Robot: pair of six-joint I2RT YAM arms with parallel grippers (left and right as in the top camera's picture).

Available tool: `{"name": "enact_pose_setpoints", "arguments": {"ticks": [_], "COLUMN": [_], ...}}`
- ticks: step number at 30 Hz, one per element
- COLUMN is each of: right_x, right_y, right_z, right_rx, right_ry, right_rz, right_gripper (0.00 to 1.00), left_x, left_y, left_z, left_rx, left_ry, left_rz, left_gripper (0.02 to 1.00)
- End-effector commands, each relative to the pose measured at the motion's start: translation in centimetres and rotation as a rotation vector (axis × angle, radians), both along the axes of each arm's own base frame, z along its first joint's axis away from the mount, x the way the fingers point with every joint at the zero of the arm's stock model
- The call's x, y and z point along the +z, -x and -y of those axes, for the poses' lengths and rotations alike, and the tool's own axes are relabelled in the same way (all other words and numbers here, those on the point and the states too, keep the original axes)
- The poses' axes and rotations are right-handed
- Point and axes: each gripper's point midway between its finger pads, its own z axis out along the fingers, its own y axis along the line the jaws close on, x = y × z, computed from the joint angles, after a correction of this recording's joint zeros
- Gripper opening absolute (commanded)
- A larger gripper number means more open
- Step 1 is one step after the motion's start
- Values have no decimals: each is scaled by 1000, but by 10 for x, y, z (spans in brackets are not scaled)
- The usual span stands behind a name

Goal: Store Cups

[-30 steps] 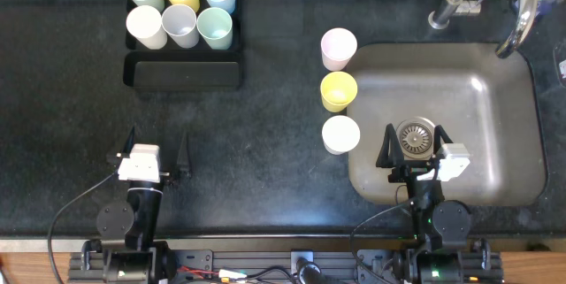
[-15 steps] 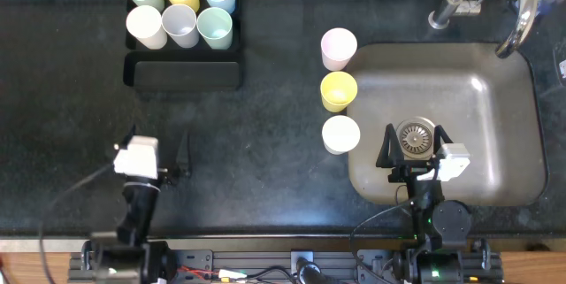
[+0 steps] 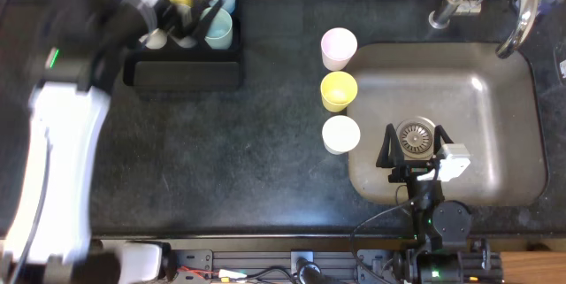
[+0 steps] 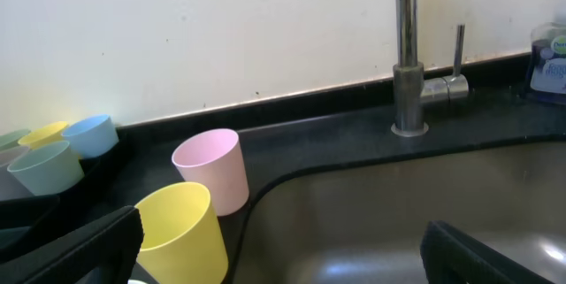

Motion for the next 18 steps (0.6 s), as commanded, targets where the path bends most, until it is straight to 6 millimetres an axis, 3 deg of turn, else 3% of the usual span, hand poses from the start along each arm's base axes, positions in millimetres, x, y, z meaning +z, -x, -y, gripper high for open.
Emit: {"name": "enact_pose_setpoints", "arguments": {"ticks": [1, 6, 9, 13, 18], "right_x": [1, 1, 1, 1, 1], "right_y": [0, 0, 0, 0, 0], "right_z": [1, 1, 1, 1, 1], "right_rx": [-3, -3, -3, -3, -3], "right_ry": [0, 0, 0, 0, 0], "right_rz": [8, 8, 8, 8, 8], "right_gripper": [998, 996, 998, 998, 998], "left_x": [-16, -60, -87, -128, -167], "left_y": [-37, -41, -41, -47, -55], "left_z": [55, 143, 183, 201, 196], "left_rx": [197, 161, 146, 192, 259], "left_ry": [-44, -87, -94, -102, -95], "left_rz": [-188, -321, -358, -431, -529], "left_gripper": [998, 998, 996, 998, 1000]}}
